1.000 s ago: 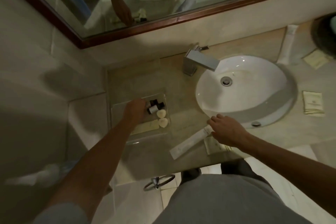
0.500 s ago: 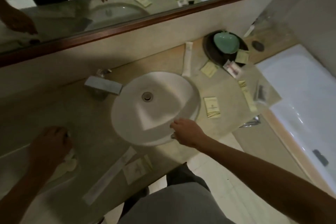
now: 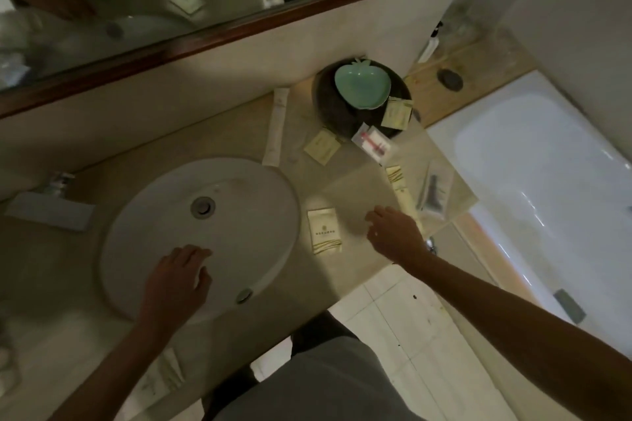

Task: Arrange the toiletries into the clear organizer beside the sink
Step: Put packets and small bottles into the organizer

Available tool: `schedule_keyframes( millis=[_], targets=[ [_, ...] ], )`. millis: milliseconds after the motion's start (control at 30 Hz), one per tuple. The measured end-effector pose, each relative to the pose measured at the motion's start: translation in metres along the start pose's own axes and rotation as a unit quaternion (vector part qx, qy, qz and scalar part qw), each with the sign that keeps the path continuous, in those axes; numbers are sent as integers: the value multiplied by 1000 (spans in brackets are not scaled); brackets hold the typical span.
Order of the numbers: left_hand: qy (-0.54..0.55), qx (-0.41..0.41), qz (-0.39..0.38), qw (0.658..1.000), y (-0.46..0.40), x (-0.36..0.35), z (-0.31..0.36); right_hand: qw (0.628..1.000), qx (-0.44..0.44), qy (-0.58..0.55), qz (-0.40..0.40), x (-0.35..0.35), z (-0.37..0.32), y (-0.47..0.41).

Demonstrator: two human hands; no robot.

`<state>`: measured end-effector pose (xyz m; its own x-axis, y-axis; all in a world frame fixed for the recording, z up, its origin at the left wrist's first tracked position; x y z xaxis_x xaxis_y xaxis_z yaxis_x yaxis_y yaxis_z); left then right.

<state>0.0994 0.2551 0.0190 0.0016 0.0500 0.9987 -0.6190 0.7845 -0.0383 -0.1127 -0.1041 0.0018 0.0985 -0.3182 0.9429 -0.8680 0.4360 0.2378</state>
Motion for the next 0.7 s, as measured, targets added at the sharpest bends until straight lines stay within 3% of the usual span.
schedule_keyframes(
  millis=[100,200,300,500,567,633,700],
  targets=[
    [-5,12,-46,999,5,1,8,989,-127,-37,67,15,41,-21],
    [-11,9,-78,997,13,0,11,967,-251,-38,16,28,66,-48],
    [-11,10,-93,996,17,1,16,958,-286,-28,-13,26,64,-64],
    [-11,17,-102,995,20,1,25,975,-216,-58,2,9,42,-59],
    [-10,25,-106,994,25,-3,25,993,-113,-35,9,13,46,-55],
    [-6,26,-121,992,31,-9,25,999,11,4,-53,12,54,-52],
    [-2,21,-129,991,37,-15,26,990,80,51,-103,9,63,-51]
  ],
)
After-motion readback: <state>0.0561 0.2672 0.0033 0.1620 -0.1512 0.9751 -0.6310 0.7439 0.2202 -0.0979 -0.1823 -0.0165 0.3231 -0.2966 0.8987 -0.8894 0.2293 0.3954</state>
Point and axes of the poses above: each hand's wrist, its own y-axis away from the middle knuckle, its own x-axis out of the back of the hand, z = x × y, the point moved 2 cm from there along -y, towards the middle knuckle, and after that the axes turned 14 degrees about -y, right-handed, at the moved point
